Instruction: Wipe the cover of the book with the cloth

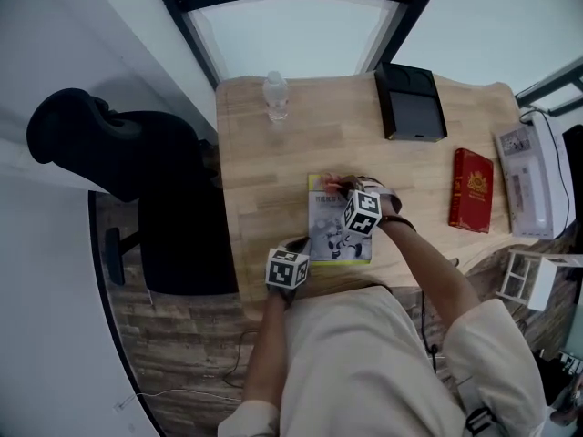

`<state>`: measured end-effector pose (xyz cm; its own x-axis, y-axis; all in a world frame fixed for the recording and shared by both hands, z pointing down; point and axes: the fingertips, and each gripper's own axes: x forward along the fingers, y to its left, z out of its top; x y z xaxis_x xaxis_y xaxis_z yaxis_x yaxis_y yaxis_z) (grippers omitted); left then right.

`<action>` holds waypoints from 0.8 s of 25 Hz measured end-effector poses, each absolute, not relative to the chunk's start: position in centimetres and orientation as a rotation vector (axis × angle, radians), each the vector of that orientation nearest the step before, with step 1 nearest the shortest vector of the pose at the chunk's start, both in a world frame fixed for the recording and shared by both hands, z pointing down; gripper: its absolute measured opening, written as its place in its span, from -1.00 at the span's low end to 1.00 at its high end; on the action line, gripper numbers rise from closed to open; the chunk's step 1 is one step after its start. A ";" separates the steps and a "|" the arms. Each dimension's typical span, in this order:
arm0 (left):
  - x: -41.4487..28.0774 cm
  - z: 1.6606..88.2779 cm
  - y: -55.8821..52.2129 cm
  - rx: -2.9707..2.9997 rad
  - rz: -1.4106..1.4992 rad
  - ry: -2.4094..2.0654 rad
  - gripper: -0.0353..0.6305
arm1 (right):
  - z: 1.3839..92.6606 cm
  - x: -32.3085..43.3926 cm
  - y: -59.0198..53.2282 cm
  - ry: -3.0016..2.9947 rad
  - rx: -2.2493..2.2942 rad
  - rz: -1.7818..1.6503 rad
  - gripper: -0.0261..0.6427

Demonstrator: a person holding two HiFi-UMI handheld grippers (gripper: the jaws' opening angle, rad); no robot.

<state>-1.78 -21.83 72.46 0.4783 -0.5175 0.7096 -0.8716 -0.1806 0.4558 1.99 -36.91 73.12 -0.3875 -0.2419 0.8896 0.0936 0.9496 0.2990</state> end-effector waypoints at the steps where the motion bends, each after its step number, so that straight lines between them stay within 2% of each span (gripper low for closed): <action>1: -1.8 72.5 -21.9 1.845 0.509 -1.167 -0.87 | 73.1 1.8 -37.5 -1.932 0.115 -0.355 -0.82; 14: -2.0 72.6 -21.8 1.846 0.528 -1.172 -0.87 | 73.1 -3.0 -38.9 -1.911 0.160 -0.365 -0.82; 20: -1.9 72.5 -21.8 1.849 0.532 -1.177 -0.87 | 72.9 -4.6 -36.6 -1.939 0.126 -0.501 -0.82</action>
<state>-1.89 -21.82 72.46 0.4648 -0.5151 0.7202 -0.8810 -0.1877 0.4343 -4.56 -36.63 72.92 -0.4162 -0.3131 0.8536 0.1400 0.9055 0.4005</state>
